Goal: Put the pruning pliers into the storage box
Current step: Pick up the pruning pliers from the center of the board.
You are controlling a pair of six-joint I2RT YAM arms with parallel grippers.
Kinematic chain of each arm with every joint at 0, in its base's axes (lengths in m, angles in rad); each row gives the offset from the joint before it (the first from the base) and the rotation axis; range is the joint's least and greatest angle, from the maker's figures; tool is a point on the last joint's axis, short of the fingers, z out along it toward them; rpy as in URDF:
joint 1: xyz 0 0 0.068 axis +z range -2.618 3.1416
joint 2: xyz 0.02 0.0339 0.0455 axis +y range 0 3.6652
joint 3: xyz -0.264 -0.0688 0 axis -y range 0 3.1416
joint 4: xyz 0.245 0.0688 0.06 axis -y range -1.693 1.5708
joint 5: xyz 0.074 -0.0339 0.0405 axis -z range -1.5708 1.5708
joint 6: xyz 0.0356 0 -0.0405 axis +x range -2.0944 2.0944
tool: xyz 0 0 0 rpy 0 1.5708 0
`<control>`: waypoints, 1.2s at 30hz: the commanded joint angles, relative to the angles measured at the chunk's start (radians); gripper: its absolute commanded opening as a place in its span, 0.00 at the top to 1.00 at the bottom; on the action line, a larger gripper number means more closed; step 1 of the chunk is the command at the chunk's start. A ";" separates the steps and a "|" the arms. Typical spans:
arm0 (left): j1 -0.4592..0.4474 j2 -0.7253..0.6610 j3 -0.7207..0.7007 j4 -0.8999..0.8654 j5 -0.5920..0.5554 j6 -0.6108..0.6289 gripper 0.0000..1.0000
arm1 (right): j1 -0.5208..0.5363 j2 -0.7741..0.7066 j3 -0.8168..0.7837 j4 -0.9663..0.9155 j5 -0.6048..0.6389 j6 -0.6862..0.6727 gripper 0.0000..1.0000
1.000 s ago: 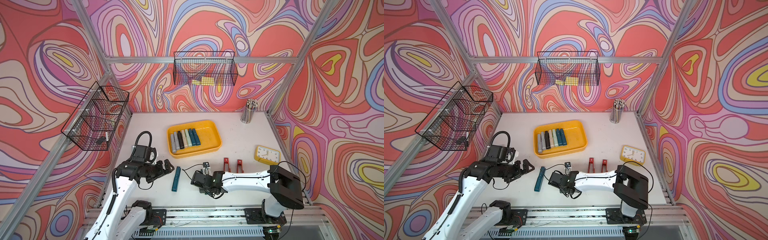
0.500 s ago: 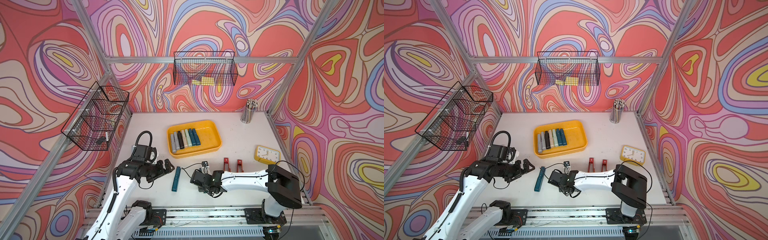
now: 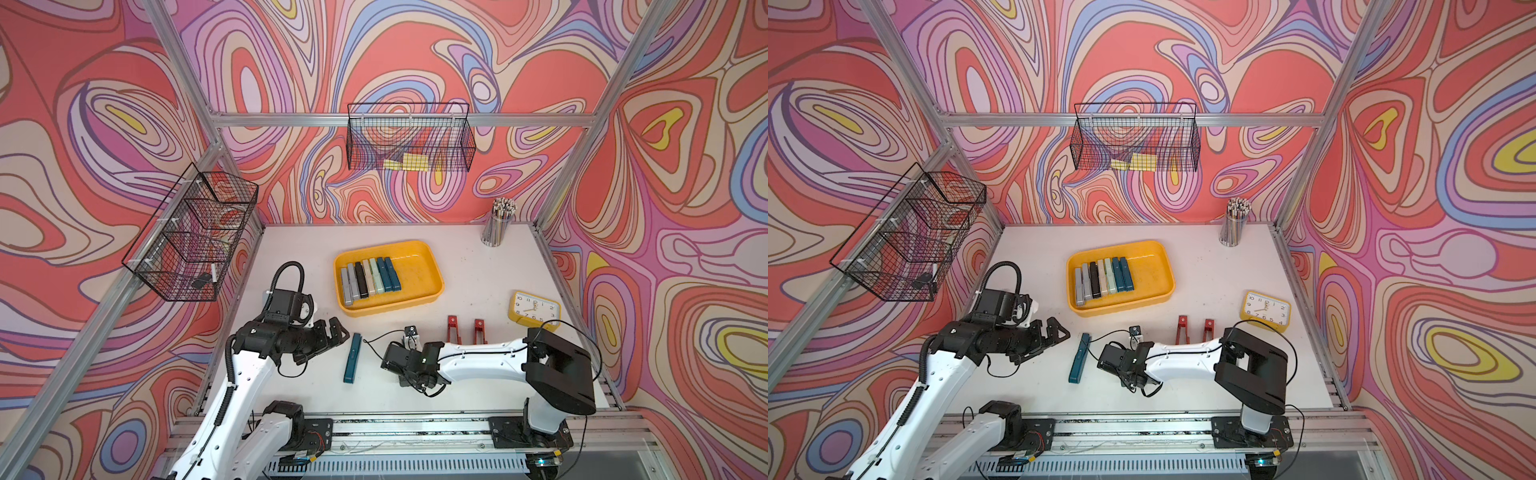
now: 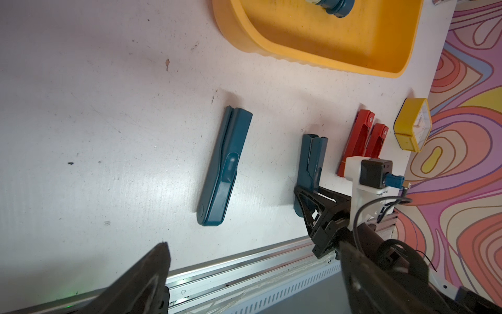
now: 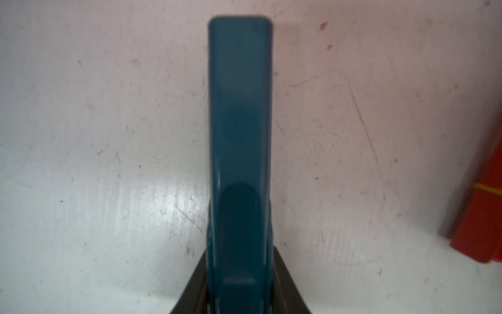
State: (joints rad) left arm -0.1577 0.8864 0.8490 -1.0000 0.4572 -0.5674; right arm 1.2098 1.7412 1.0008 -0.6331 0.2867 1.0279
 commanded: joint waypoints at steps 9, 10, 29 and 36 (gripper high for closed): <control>-0.007 0.124 0.073 0.142 0.065 -0.055 0.01 | -0.149 -0.180 0.155 -0.229 0.023 -0.153 1.00; -0.006 0.145 0.087 0.156 0.060 -0.055 0.01 | -0.180 -0.198 0.179 -0.240 0.013 -0.190 1.00; -0.012 0.553 0.338 0.372 -0.151 -0.091 0.01 | -0.653 0.207 0.817 -0.274 -0.303 -0.719 1.00; -0.010 0.627 0.402 0.354 -0.225 -0.065 0.01 | -0.684 0.346 0.946 -0.262 -0.309 -0.785 1.00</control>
State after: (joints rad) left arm -0.1650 1.4963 1.2148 -0.6498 0.2863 -0.6407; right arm 0.5377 2.0632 1.8988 -0.9104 -0.0010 0.2947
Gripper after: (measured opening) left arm 0.992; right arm 0.285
